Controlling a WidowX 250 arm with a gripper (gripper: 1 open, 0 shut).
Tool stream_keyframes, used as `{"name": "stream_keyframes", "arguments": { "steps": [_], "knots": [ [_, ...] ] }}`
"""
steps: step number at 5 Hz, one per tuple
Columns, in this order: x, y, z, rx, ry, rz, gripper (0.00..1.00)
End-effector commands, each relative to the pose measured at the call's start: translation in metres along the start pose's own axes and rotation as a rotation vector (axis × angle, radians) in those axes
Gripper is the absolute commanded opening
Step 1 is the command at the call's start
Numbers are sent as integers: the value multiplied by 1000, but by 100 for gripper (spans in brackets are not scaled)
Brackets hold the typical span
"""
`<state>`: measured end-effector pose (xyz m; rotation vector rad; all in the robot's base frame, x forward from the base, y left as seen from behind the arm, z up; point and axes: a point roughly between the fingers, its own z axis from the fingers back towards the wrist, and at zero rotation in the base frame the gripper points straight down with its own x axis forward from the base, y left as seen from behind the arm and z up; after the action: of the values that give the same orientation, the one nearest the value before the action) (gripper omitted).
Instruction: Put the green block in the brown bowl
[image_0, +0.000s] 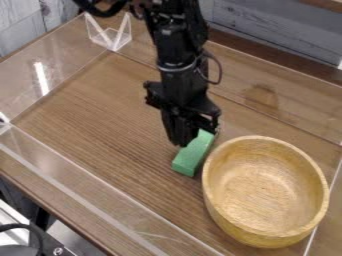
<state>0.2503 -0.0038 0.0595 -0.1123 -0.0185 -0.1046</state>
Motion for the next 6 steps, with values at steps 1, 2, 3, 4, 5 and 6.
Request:
{"name": "stream_keyframes", "arguments": {
  "steps": [1, 2, 3, 4, 5, 6],
  "knots": [
    [13, 0, 15, 9, -81, -18, 100],
    [12, -1, 9, 4, -93, -27, 100],
    [10, -1, 2, 1, -103, -34, 100],
    [9, -2, -6, -5, -116, -42, 100],
    [9, -3, -13, -13, -128, -48, 100],
    [9, -4, -21, -20, -135, -48, 100]
  ]
}}
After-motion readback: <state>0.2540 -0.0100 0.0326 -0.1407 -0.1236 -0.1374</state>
